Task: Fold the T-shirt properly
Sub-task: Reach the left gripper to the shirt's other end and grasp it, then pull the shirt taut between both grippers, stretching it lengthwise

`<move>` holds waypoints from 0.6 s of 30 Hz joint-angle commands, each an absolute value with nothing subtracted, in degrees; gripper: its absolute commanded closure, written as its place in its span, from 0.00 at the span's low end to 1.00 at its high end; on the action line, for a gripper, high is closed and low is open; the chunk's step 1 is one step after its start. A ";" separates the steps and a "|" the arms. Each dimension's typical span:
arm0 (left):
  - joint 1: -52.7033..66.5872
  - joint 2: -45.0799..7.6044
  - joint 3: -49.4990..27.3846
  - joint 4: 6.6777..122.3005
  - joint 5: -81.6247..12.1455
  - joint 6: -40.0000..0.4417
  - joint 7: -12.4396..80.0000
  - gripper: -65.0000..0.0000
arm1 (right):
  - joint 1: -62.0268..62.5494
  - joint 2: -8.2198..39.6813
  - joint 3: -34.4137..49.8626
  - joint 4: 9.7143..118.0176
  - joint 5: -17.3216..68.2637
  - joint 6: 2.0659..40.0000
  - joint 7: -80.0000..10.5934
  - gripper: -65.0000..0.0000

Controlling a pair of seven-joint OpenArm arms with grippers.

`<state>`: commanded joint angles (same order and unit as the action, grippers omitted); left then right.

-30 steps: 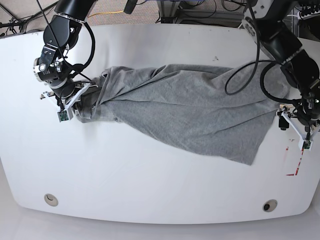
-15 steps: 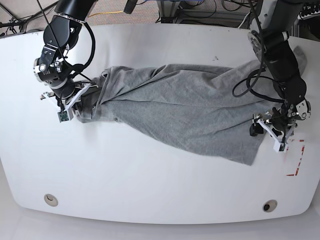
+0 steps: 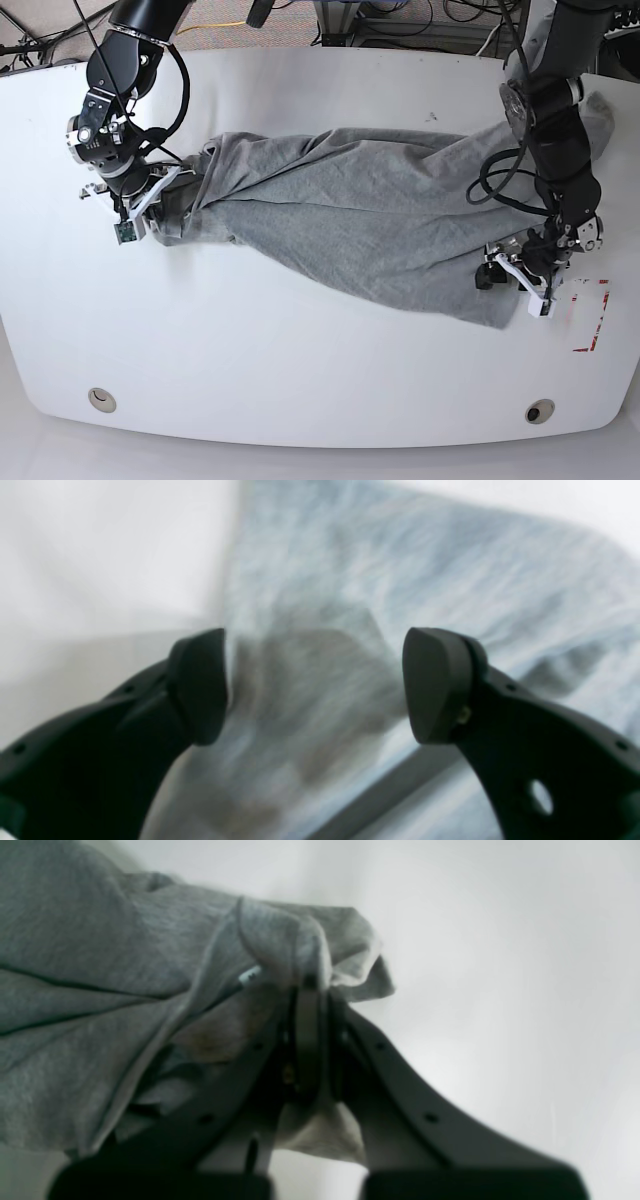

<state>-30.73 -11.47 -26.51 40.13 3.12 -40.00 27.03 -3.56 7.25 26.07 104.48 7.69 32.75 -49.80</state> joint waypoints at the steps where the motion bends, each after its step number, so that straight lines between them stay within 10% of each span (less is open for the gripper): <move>1: -30.73 -11.38 -26.51 39.96 3.12 -40.00 27.03 0.45 | -3.56 7.25 26.07 104.48 7.69 32.75 -49.80 1.00; 8: -30.55 -10.59 -26.51 40.22 3.56 -40.00 27.03 0.97 | -3.56 7.25 26.07 104.48 7.69 32.75 -49.80 1.00; 18: -29.41 -11.82 -27.91 50.24 3.12 -40.00 33.10 0.99 | -3.56 7.25 26.07 104.92 7.69 32.75 -49.80 1.00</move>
